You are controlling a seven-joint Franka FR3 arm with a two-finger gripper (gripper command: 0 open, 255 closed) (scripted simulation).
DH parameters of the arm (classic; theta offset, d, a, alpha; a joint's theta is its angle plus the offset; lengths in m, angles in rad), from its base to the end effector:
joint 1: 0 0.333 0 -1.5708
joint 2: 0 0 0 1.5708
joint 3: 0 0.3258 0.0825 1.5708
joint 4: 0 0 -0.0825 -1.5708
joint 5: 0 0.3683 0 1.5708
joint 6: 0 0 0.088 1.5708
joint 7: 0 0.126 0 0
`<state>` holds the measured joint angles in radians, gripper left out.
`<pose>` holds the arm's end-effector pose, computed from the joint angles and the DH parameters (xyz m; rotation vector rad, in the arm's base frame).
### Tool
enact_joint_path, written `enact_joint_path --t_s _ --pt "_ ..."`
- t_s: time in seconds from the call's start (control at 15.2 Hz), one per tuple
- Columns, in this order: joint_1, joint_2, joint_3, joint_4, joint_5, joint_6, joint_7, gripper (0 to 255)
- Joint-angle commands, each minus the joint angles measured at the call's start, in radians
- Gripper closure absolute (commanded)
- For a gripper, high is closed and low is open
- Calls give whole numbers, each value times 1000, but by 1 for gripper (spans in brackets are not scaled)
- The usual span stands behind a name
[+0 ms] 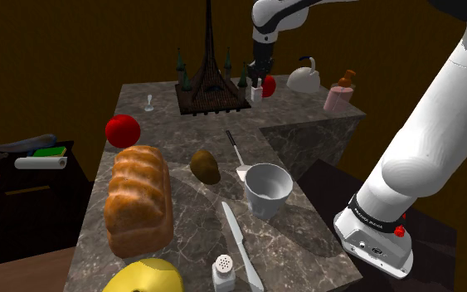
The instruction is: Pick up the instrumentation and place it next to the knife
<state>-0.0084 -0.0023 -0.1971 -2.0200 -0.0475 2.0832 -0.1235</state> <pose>0.5335 -0.1145 0.4543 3.0871 -0.0928 0.0892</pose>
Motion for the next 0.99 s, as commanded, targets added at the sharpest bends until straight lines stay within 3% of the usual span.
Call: enact_joint_path --t_s 0.0,0.73,0.92 --pt "0 -9 0 17 -1 -27 0 255" --pt "2 -34 2 137 -4 -171 -2 255" --pt "15 -106 19 60 -19 -166 33 255"
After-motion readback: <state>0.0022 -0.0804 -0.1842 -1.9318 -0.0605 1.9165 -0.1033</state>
